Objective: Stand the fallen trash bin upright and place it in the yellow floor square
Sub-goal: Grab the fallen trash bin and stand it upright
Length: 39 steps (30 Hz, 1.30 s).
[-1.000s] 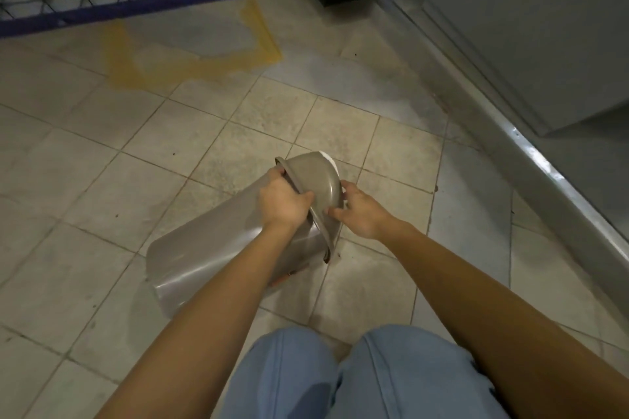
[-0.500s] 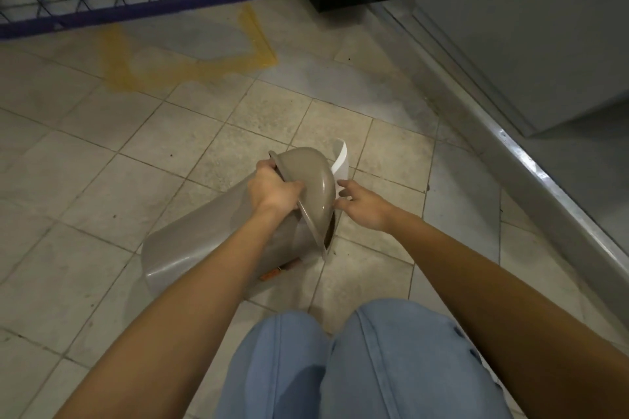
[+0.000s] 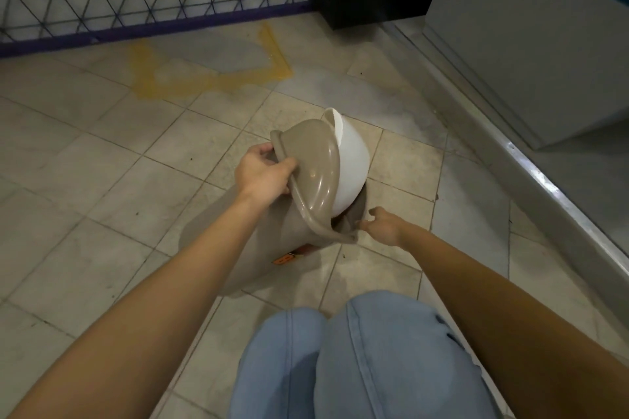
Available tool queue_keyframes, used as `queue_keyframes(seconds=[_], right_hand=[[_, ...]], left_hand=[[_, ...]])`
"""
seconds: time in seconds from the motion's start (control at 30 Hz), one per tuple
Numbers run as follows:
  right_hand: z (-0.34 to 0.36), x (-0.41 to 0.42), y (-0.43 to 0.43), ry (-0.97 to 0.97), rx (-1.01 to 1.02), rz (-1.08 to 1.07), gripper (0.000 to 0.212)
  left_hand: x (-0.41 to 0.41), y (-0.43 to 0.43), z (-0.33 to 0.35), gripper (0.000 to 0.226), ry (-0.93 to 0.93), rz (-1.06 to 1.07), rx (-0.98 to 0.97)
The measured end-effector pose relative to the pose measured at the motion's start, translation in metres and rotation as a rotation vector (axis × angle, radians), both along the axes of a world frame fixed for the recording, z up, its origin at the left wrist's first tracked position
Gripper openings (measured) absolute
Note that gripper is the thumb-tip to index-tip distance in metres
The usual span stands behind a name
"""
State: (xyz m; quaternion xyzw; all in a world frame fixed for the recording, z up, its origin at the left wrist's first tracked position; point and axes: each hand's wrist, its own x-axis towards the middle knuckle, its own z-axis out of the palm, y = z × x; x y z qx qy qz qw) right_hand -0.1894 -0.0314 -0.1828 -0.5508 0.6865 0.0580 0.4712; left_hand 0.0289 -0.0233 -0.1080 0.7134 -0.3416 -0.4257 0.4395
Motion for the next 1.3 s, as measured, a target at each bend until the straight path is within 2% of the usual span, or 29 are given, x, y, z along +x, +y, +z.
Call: queue_keyframes(seconds=[0.07, 0.2, 0.33, 0.5, 0.63, 0.97, 1.17, 1.3], right_hand=[[-0.001, 0.005, 0.001, -0.054, 0.007, -0.046, 0.070], [0.000, 0.016, 0.000, -0.201, 0.038, -0.177, 0.035], [0.009, 0.017, -0.002, -0.338, 0.129, -0.313, 0.011], [0.017, 0.016, 0.000, -0.344, 0.221, -0.326, 0.012], [0.031, 0.014, 0.002, -0.394, 0.269, -0.321, 0.025], [0.079, 0.010, -0.004, -0.314, 0.185, -0.093, 0.034], [0.097, 0.011, -0.007, -0.251, 0.122, -0.024, 0.020], [0.097, 0.016, -0.005, -0.187, 0.052, 0.038, 0.038]], left_hand=[[0.003, 0.004, 0.002, 0.051, 0.019, -0.009, -0.012], [0.011, 0.009, 0.003, 0.051, 0.007, 0.001, -0.020], [0.018, 0.012, 0.003, 0.051, 0.015, 0.011, -0.017], [0.021, 0.018, 0.001, 0.052, 0.029, -0.010, -0.030], [0.026, 0.021, 0.004, 0.052, 0.038, -0.008, -0.034], [0.051, 0.032, 0.006, 0.046, 0.065, -0.019, -0.057], [0.062, 0.043, -0.005, 0.047, 0.095, -0.112, -0.035], [0.069, 0.051, -0.013, 0.048, 0.142, -0.128, -0.010]])
